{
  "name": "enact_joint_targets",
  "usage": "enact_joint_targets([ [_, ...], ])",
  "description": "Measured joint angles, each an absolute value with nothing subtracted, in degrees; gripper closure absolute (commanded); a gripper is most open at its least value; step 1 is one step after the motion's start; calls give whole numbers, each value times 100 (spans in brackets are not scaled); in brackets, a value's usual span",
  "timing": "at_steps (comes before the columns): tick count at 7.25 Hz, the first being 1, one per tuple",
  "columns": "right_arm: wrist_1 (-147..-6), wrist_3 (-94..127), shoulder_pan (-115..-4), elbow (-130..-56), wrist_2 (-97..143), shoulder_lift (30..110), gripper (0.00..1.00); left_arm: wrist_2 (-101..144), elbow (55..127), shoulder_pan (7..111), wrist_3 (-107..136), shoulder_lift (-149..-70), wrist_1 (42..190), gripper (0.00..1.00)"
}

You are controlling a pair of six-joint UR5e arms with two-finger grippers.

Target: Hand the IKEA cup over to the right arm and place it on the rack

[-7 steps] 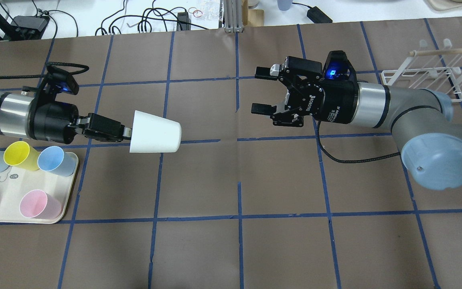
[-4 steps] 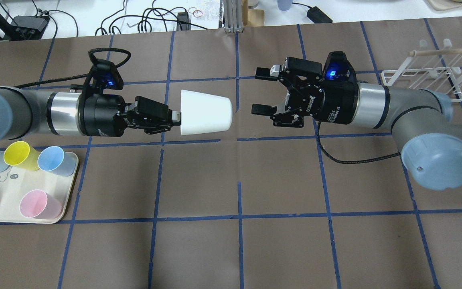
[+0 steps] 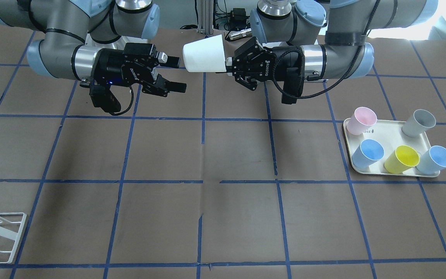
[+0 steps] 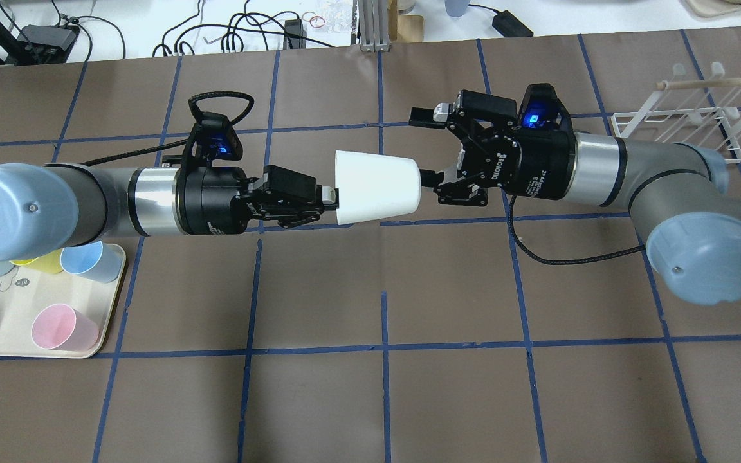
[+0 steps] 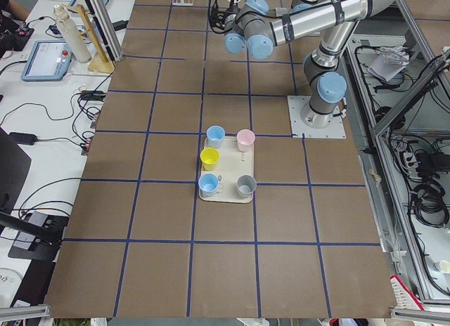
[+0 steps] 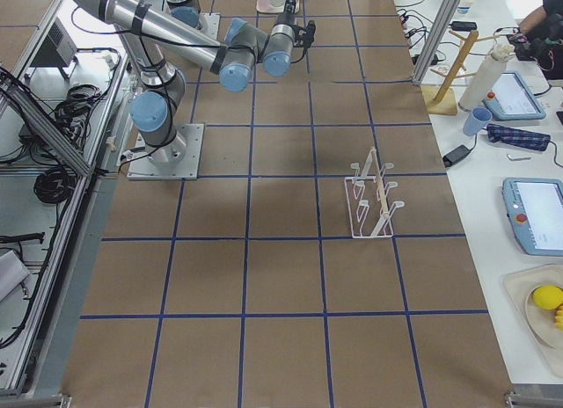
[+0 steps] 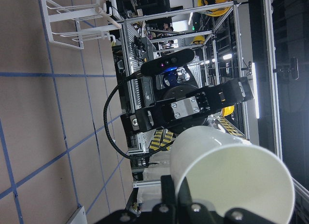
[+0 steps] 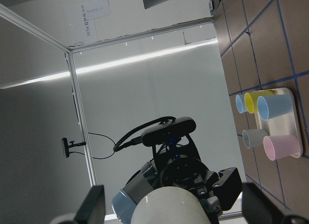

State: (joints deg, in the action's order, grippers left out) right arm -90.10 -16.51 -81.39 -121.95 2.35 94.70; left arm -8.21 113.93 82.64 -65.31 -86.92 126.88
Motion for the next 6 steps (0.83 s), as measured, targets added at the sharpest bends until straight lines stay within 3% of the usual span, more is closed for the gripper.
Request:
enact_joint_targets([
  [6,-8572,-1705,-8106,-12229,-57,9701,0,-491,11453,8428,-6614,-8725,12616,100],
])
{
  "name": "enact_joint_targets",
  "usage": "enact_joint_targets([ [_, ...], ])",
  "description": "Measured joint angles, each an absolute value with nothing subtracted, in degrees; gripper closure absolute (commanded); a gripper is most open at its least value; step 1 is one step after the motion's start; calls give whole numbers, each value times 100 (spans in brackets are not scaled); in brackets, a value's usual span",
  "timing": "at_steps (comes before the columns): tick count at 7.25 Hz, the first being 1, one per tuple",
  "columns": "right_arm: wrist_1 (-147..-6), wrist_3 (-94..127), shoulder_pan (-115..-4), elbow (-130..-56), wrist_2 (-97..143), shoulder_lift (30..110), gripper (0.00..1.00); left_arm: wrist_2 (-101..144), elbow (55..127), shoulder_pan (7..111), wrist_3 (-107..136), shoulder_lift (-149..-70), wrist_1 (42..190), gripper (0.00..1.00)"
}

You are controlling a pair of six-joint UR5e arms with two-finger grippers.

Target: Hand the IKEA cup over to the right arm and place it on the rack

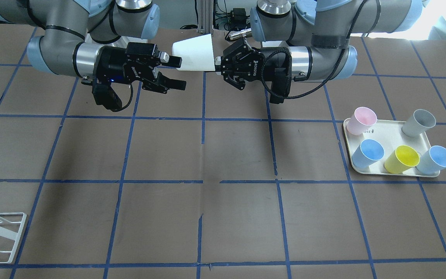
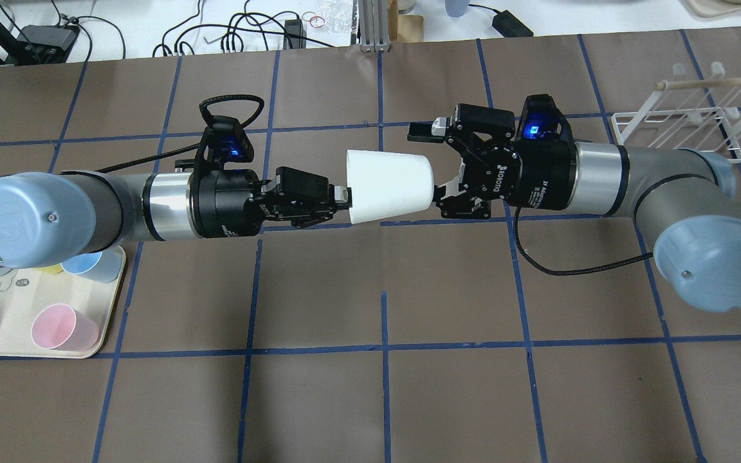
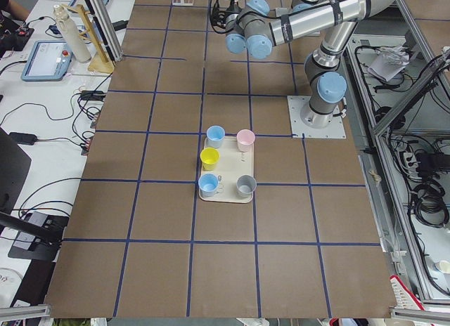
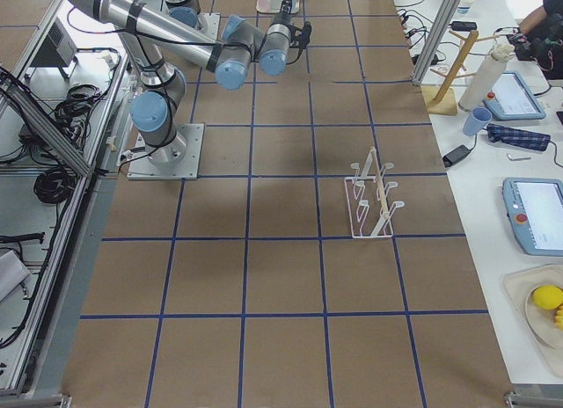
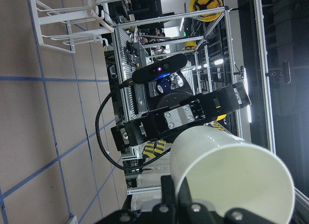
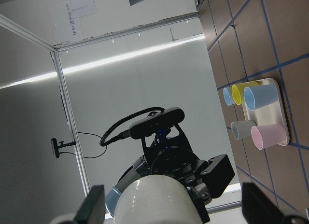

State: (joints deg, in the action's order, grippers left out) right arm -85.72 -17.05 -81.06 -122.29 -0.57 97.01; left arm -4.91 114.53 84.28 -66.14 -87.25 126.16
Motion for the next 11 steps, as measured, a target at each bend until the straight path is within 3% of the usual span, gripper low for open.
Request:
enact_joint_targets([
  [7,-7765,-1722,-8111,-12223,-80,10216,0,-389,11452,8524,-6609,-8681,12612,100],
  [8,-7727,-1723,-8112,-12224,-77,10230,9,-393,11452,8525,-6609,-8680,12612,100],
  [10,-7681,-1723,-8093,-12225,-71,10226,40,-395,11452,8525,-6609,-8684,12612,100],
  [11,-7671,-1720,-8062,-12228,-77,10220,49,-390,11451,8525,-6609,-8687,12610,98],
])
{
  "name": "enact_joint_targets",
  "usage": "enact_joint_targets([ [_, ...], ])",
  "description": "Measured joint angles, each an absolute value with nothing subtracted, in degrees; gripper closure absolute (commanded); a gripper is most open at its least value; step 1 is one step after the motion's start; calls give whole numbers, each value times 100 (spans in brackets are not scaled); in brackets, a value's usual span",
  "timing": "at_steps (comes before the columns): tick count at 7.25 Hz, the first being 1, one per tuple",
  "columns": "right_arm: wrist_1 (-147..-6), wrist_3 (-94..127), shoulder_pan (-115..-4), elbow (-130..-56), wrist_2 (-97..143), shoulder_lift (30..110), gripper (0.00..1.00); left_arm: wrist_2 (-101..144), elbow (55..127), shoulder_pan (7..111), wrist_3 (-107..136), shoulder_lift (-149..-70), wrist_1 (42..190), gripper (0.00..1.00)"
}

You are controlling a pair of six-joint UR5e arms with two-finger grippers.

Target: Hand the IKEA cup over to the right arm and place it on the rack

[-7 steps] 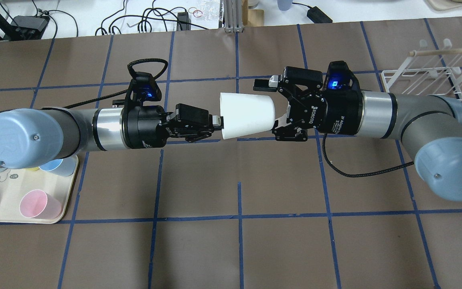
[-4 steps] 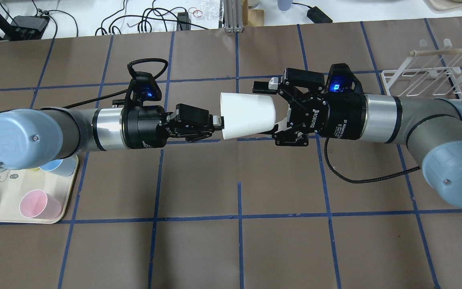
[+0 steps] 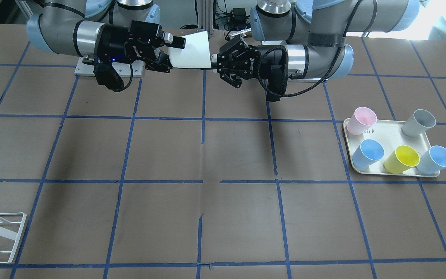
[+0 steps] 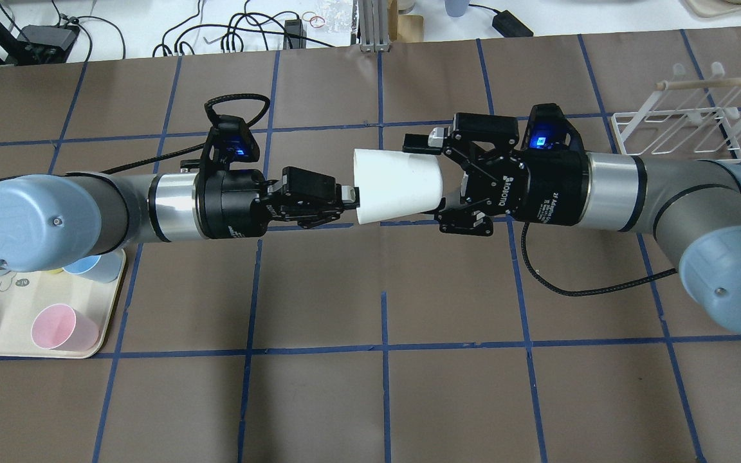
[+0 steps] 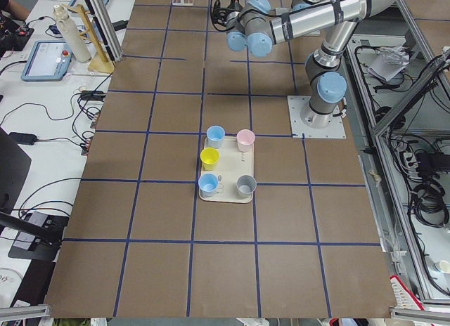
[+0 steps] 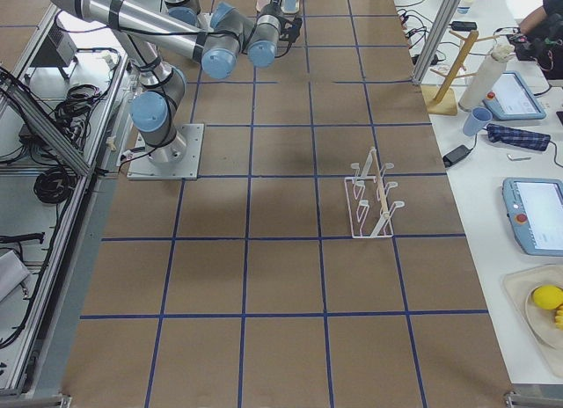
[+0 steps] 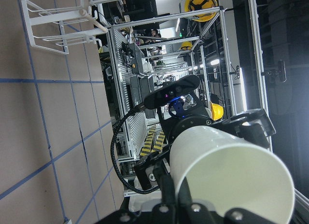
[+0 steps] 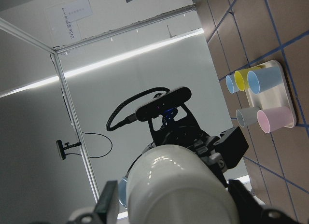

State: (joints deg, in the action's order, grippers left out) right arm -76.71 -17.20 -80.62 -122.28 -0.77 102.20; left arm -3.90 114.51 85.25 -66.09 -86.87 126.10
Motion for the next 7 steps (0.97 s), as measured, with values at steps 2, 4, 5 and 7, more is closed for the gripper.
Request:
enact_joint_targets([
  [2,-7589,-1713,-7996,-12212,-78,10219,58,-392,11450,8526,-6605,-8695,12614,81],
  [4,-7540,-1701,-7981,-12191,-70,10222,64,-396,11453,8526,-6588,-8694,12619,53],
  [5,-7536,-1691,-7978,-12183,-64,10222,66,-400,11454,8525,-6585,-8698,12618,36],
  [7,-7538,-1649,-7852,-12118,-68,10222,70,-396,11452,8526,-6581,-8689,12620,22],
])
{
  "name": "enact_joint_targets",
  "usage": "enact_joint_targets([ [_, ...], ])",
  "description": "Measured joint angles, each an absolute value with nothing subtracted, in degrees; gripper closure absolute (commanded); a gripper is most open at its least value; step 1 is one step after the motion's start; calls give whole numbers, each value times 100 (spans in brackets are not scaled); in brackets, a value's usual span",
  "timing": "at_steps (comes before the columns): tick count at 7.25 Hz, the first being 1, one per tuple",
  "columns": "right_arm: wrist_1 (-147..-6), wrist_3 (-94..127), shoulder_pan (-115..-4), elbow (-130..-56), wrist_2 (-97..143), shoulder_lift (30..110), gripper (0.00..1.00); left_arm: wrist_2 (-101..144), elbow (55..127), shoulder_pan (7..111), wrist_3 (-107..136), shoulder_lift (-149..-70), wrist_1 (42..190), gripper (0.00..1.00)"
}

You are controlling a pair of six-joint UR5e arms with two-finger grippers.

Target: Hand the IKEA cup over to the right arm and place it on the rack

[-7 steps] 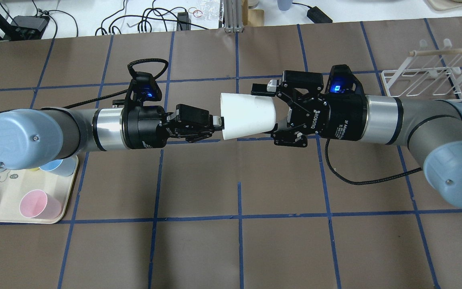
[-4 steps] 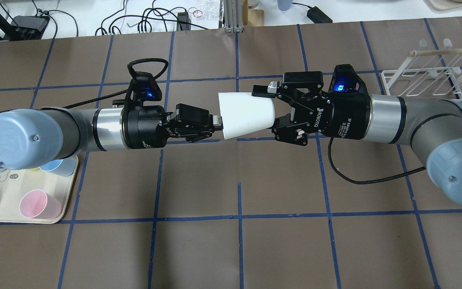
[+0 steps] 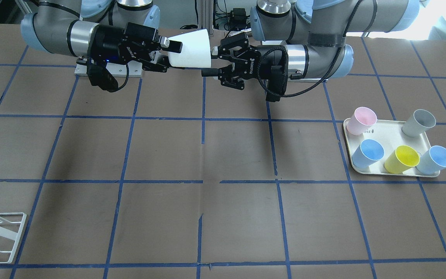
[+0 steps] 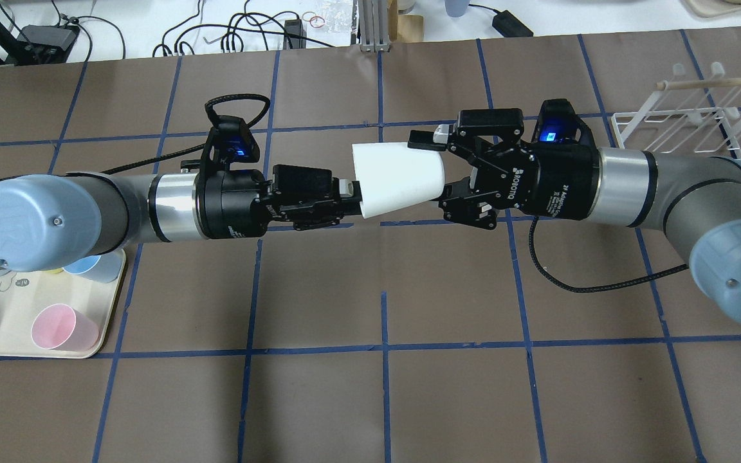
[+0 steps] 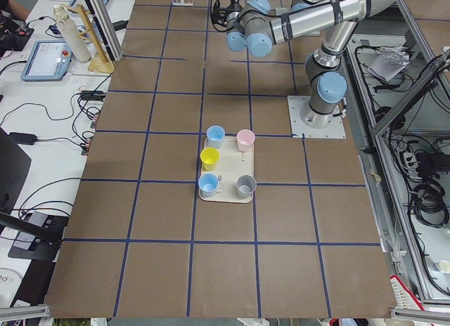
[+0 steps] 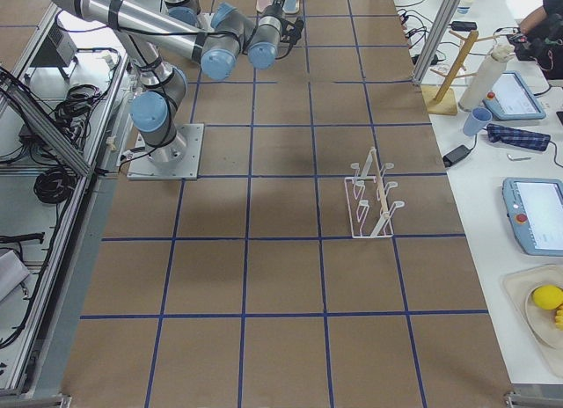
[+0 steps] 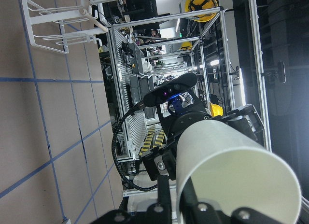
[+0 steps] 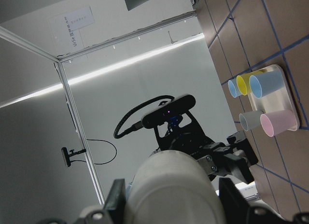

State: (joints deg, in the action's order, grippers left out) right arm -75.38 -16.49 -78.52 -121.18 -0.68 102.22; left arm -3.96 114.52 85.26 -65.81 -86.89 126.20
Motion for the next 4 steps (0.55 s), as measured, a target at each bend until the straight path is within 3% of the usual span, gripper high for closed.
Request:
enact_joint_targets([
  [4,-7546,-1525,-6707,-11453,-1686,10219,74,-460,11359,8460,-6107,-8686,12590,8],
])
